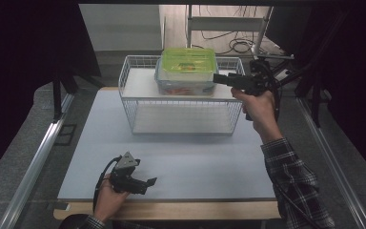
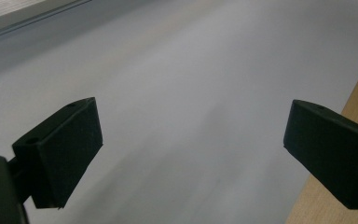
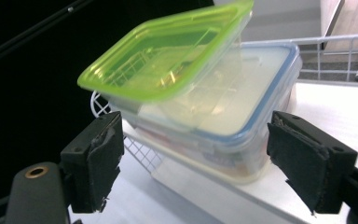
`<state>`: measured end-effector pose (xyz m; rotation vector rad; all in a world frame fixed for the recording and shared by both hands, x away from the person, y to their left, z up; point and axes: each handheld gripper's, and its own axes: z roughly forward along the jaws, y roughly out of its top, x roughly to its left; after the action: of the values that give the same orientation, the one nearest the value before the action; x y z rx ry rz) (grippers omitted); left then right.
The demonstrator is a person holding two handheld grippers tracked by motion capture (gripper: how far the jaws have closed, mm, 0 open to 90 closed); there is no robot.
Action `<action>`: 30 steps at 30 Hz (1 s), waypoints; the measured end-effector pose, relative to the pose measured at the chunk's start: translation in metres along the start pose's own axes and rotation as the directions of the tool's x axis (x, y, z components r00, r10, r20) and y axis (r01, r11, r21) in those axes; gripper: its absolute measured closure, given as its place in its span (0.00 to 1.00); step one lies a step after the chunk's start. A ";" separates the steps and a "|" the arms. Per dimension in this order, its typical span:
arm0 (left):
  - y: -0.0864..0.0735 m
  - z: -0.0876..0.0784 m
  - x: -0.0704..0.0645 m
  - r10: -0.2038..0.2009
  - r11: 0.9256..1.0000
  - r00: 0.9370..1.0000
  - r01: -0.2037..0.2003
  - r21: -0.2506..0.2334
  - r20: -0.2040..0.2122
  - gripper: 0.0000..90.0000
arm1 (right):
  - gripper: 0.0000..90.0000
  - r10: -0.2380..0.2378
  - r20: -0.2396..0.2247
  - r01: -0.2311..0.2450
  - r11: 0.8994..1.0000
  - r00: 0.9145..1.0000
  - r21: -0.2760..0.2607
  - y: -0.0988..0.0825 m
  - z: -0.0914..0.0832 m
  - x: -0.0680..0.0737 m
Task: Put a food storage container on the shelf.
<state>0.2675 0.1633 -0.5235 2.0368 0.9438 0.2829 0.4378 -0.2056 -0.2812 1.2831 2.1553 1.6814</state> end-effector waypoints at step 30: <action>0.000 0.000 -0.001 0.002 1.000 1.000 -0.002 -0.006 0.000 0.05 | 0.08 -0.161 -0.001 0.160 0.983 0.987 0.088 -0.066 0.007 0.005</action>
<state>0.2671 0.1628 -0.5234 2.0329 0.9397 0.2866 0.4031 -0.1990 -0.3375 1.0988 2.2843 1.5347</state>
